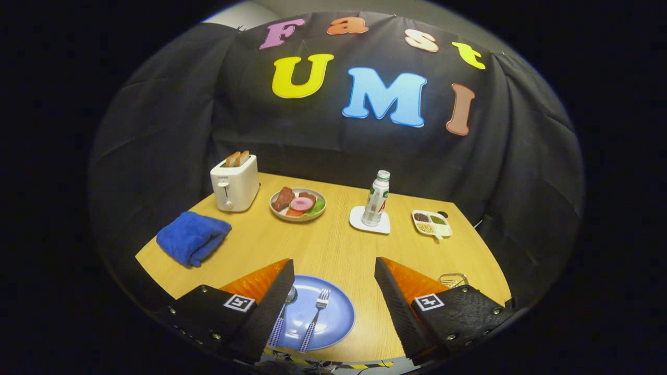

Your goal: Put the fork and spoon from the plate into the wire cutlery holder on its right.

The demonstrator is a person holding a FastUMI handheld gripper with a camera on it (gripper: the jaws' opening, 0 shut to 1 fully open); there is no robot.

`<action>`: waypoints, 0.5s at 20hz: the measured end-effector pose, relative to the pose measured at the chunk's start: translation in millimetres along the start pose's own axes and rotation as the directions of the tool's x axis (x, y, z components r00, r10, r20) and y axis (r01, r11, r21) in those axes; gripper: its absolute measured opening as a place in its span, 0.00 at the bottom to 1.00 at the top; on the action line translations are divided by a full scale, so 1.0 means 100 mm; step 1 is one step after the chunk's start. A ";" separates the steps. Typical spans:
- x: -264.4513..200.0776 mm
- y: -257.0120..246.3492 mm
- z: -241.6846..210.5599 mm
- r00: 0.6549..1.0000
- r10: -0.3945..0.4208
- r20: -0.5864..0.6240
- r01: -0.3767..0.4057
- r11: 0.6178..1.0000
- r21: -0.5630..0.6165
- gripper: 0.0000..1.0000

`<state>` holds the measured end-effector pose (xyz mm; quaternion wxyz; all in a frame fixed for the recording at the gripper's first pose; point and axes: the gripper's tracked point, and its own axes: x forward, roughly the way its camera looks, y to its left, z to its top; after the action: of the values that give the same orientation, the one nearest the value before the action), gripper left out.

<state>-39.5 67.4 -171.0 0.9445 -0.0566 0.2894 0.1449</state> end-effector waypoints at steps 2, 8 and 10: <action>0.03 0.05 -0.13 0.999 0.014 -0.048 -0.014 1.000 -0.012 0.95; 0.12 0.10 -0.55 0.983 0.026 -0.184 -0.030 0.999 -0.021 0.96; 0.15 0.12 -0.76 0.965 0.035 -0.261 -0.040 0.999 -0.013 0.96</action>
<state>-71.3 67.9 -242.7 0.8947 -0.0784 0.4108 0.1567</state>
